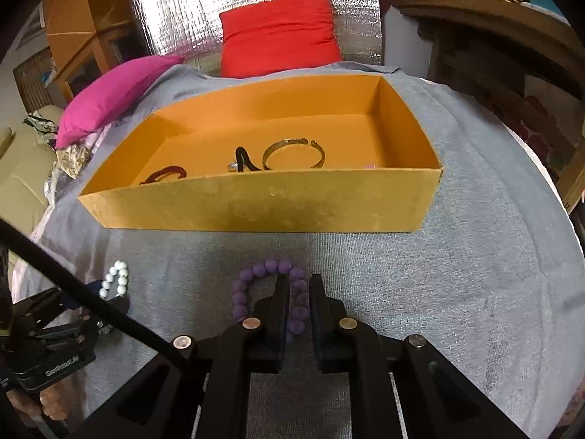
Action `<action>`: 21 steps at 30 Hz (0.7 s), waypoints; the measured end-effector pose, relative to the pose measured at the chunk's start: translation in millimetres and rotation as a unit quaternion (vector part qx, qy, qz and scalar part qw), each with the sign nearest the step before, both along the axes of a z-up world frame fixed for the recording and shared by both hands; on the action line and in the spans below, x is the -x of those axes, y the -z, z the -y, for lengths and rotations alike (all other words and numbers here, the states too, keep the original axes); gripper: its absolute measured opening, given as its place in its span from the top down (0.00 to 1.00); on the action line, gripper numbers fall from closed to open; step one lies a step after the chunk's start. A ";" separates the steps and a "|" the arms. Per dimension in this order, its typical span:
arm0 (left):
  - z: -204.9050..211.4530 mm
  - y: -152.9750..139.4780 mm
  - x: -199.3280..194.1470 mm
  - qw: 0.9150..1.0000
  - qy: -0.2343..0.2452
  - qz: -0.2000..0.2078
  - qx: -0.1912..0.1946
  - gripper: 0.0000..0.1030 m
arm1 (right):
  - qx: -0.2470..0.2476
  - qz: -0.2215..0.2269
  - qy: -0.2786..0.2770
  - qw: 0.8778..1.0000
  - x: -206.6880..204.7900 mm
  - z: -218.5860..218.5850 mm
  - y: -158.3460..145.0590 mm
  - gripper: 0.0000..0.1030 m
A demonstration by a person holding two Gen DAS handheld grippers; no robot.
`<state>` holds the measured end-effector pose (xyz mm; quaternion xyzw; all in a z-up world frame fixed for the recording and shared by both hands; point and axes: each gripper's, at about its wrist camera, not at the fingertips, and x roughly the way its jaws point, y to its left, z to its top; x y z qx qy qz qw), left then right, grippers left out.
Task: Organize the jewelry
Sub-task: 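Grasp the white bead bracelet with the left tool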
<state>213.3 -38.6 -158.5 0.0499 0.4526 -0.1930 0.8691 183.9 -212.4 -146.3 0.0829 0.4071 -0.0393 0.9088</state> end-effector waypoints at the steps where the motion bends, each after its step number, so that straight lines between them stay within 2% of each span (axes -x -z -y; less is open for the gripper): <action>1: -0.5 -0.3 -1.0 1.000 0.000 0.000 0.001 0.82 | -0.003 0.004 0.000 1.000 0.5 0.0 -1.3 0.88; 7: -1.7 -4.5 -3.1 1.000 -0.002 0.005 0.001 0.82 | -0.029 0.030 -0.015 0.999 5.3 -0.2 -10.7 0.88; 11: -3.5 -13.9 0.8 1.000 -0.001 0.022 0.001 0.82 | -0.077 0.040 -0.026 0.996 5.1 4.1 -15.3 0.88; 14: -5.6 -18.4 3.2 0.999 -0.004 0.032 -0.003 0.82 | -0.080 0.038 -0.022 0.996 5.9 9.9 -16.0 0.88; 16: -5.5 -19.3 3.6 0.999 -0.008 0.038 -0.012 0.82 | -0.083 0.021 -0.015 0.996 3.6 13.7 -10.8 0.87; 17: -5.4 -19.5 3.5 0.999 -0.010 0.039 -0.015 0.82 | -0.084 0.007 -0.014 0.996 1.2 13.9 -7.3 0.81; 19: -5.4 -19.2 2.5 0.999 -0.012 0.036 -0.013 0.82 | -0.065 -0.011 -0.015 0.998 -2.1 9.4 -1.3 0.49; 20: -5.5 -19.2 2.7 0.999 -0.013 0.036 -0.013 0.82 | -0.036 -0.015 -0.013 0.999 -2.9 3.4 1.1 0.32; 21: -4.6 -19.4 3.3 0.999 -0.012 0.038 -0.017 0.82 | -0.005 -0.005 -0.017 1.000 -2.5 -3.7 3.1 0.33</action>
